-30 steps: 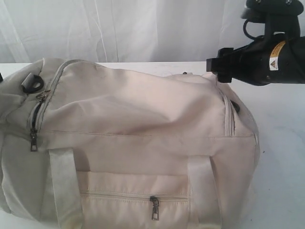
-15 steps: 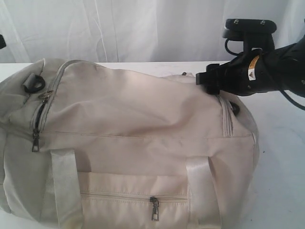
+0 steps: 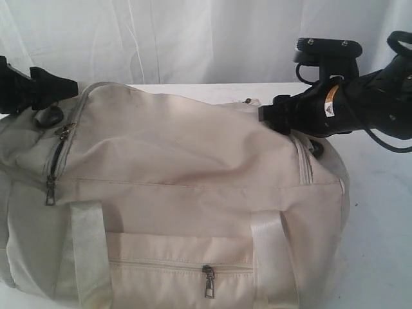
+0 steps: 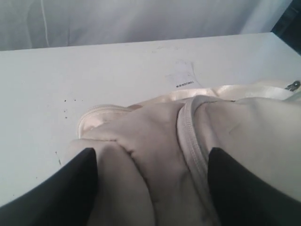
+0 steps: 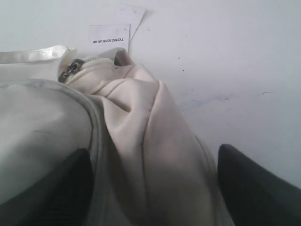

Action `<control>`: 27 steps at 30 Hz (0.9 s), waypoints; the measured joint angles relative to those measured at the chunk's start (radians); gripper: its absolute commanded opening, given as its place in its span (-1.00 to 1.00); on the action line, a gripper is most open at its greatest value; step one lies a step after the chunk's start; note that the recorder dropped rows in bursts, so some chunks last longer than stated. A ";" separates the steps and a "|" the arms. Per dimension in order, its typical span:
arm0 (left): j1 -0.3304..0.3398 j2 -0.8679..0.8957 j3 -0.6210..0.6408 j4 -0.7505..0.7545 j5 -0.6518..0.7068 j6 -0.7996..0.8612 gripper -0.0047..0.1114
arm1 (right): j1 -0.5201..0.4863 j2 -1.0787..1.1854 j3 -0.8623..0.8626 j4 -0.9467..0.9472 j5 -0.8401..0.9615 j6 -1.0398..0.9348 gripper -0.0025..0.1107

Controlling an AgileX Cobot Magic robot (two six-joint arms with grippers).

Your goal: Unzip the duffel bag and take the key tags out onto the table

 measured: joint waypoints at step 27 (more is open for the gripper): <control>-0.002 0.028 0.000 0.021 0.016 0.004 -0.92 | -0.137 -0.060 -0.021 0.019 0.031 0.032 -0.96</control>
